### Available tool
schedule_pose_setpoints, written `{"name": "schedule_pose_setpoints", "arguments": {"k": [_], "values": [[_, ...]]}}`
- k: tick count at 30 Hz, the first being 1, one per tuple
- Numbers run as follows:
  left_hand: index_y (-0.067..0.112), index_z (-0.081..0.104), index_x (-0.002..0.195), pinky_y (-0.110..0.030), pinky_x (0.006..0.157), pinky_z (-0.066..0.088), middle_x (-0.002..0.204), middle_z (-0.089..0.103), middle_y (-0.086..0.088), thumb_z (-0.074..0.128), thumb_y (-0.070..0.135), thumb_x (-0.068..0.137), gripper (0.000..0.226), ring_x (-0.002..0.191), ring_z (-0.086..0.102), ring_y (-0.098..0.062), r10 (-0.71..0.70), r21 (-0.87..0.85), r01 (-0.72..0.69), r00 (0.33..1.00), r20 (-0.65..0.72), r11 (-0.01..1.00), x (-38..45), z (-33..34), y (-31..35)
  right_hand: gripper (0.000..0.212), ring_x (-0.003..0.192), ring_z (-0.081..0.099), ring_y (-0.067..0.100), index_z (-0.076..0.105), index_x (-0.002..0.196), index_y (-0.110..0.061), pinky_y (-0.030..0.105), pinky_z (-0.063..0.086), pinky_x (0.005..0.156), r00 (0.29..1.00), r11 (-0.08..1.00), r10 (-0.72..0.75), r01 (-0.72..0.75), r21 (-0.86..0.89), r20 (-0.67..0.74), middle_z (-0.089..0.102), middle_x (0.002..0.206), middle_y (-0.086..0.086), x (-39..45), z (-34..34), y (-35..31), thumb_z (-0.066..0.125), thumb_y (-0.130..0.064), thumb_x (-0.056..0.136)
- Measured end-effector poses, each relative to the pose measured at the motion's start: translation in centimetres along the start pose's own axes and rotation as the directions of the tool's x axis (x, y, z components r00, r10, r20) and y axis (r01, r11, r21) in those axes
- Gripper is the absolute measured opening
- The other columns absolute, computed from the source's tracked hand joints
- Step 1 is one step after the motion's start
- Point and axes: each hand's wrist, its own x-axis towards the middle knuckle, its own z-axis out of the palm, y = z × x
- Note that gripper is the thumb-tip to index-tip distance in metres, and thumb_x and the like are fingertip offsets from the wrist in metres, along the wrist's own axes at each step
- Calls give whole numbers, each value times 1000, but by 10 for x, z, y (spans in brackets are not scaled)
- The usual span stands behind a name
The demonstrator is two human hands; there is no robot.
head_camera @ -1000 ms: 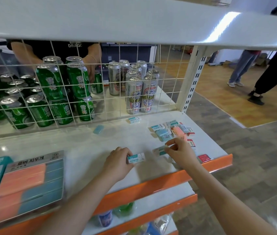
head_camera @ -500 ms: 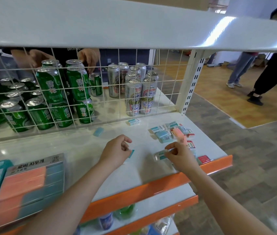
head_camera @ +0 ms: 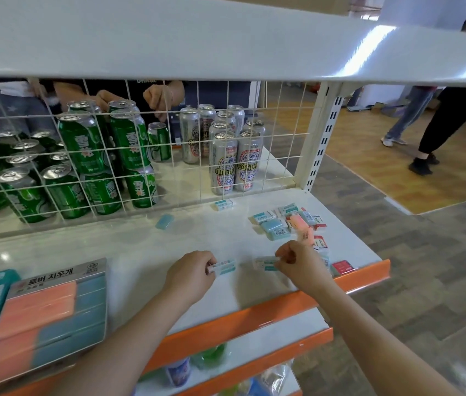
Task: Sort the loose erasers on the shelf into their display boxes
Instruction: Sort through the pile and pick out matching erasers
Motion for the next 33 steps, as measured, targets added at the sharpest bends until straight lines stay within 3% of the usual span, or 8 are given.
{"name": "schedule_pose_setpoints", "arguments": {"k": [7, 10, 13, 15, 18, 25, 30, 33], "values": [[13, 68, 90, -23, 70, 46, 81, 62, 3, 65, 14, 83, 8, 79, 60, -15, -129, -336, 76, 982, -137, 939, -7, -10, -4, 14, 76, 57, 16, 60, 94, -17, 26, 49, 68, 1000, 983, 2, 2, 184, -22, 60, 82, -4, 0, 0, -10, 59, -6, 86], [12, 67, 87, -25, 75, 53, 78, 63, -1, 64, 0, 82, 14, 79, 62, -19, -190, -639, 95, 979, -81, 763, -9, -20, -3, 15, 69, 58, 15, 62, 97, -9, 26, 51, 68, 999, 942, 9, 2, 335, -31, 63, 79, 2, -2, -4, -18, 57, 1, 85], [8, 63, 95, -8, 56, 48, 77, 62, -5, 57, -6, 86, 18, 59, 64, -4, -190, -794, 97, 981, -23, 600, -19, -31, -1, 13, 73, 61, 18, 61, 93, -7, 28, 54, 75, 1000, 896, -7, 17, 443, -25, 64, 81, 6, -6, -7, -25, 55, 3, 87], [6, 63, 97, -6, 54, 47, 79, 63, -6, 56, -5, 87, 17, 52, 61, 3, -184, -816, 93, 983, -16, 571, -24, -35, -1, 13, 70, 61, 15, 61, 91, -7, 21, 55, 70, 1000, 872, -19, 24, 488, -14, 65, 82, 6, -9, -7, -27, 54, 3, 88], [4, 64, 101, -6, 56, 47, 82, 64, -7, 57, -3, 87, 17, 61, 63, -5, -190, -809, 101, 982, -14, 579, -33, -35, -5, 13, 67, 61, 13, 62, 91, -7, 16, 54, 65, 1000, 872, -28, 21, 489, 8, 65, 79, 6, -15, -4, -27, 55, 3, 88], [6, 65, 96, -6, 58, 47, 78, 61, -7, 58, -5, 86, 17, 59, 62, -3, -208, -766, 104, 977, -39, 635, -51, -29, -12, 13, 66, 60, 14, 62, 93, -4, 19, 54, 66, 996, 880, -49, 11, 474, 69, 65, 79, 10, -23, 7, -27, 54, 4, 88], [5, 65, 98, -5, 60, 48, 80, 61, -6, 57, -6, 86, 17, 71, 59, -12, -240, -749, 98, 967, -83, 655, -60, -31, -16, 12, 67, 61, 14, 61, 92, -7, 23, 54, 70, 991, 885, -93, 38, 465, 97, 65, 80, 8, -27, 9, -35, 54, 2, 88], [7, 64, 97, -8, 62, 50, 79, 61, -2, 58, -6, 85, 18, 73, 59, -14, -257, -733, 102, 961, -102, 672, -65, -33, -18, 13, 64, 59, 15, 61, 90, -6, 18, 53, 63, 989, 874, -108, 44, 484, 105, 64, 79, 11, -28, 14, -41, 54, 4, 88]]}}
